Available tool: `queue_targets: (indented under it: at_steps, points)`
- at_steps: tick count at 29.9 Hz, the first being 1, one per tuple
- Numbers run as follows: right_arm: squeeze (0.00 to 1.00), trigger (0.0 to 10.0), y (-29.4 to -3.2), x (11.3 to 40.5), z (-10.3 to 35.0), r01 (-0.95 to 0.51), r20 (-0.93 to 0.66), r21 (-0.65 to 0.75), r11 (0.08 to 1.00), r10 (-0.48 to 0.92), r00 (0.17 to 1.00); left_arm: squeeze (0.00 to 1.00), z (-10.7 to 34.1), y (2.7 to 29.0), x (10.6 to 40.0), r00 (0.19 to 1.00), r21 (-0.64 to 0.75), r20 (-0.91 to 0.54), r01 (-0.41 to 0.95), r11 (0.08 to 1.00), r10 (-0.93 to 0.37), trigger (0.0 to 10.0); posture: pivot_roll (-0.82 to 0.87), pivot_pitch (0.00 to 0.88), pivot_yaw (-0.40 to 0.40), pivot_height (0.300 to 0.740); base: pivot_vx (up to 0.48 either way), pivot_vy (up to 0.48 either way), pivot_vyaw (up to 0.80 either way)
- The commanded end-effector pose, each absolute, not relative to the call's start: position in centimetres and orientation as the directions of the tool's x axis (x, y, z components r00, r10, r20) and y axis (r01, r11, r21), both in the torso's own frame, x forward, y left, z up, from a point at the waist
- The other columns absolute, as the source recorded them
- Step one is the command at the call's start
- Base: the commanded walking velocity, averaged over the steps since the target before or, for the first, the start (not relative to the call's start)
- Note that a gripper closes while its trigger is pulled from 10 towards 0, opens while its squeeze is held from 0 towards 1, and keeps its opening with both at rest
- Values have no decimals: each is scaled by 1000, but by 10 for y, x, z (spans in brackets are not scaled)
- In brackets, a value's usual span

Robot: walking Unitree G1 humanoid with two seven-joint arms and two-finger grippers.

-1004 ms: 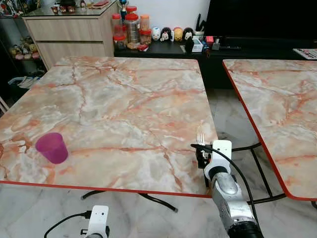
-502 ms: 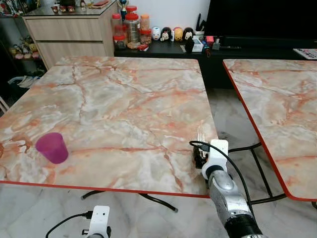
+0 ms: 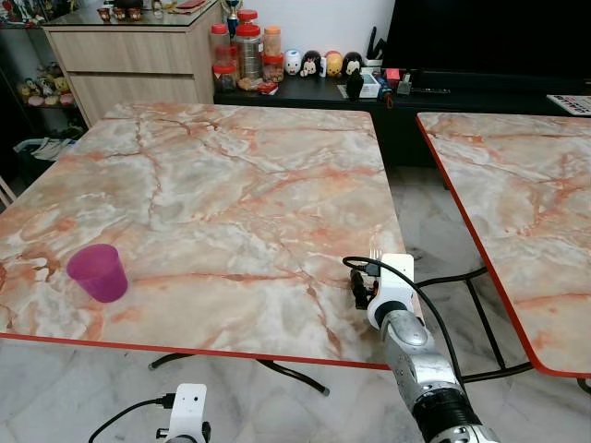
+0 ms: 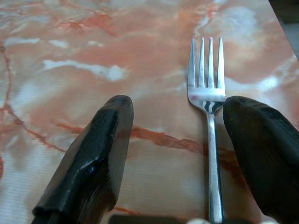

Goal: Setting the table

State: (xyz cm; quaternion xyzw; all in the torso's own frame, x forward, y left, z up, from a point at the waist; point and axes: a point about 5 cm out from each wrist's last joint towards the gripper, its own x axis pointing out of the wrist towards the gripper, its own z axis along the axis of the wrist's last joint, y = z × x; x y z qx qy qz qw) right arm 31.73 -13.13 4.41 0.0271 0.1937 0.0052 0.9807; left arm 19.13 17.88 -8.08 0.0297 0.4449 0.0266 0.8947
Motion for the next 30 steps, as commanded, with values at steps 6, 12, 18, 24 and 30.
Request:
queue_targets:
  at_steps: [6,12,18,24,30]
  points:
    - [0,10000,-133,322,55,25,-351,37,999,-11,936,0,-82,179,189,591,62,-804,-31,998,68,10000,-41,0,-42,725,0,0,0]
    - [0,10000,-139,317,55,72,-356,20,997,-61,932,0,-83,179,188,591,60,-804,-31,998,67,10000,-45,0,-39,725,0,0,0]
    - [0,10000,-138,312,50,67,-381,1,998,-62,922,0,-83,180,186,587,62,-807,-31,998,68,10000,-50,0,-37,725,0,0,0]
    - [0,10000,-137,308,43,38,-429,-8,999,-37,903,0,-83,180,187,588,65,-805,-33,997,73,10000,-47,0,-39,725,0,0,0]
    - [0,10000,-136,308,43,31,-435,-5,999,-30,900,0,-83,182,187,588,67,-805,-34,997,75,10000,-48,0,-37,725,0,0,0]
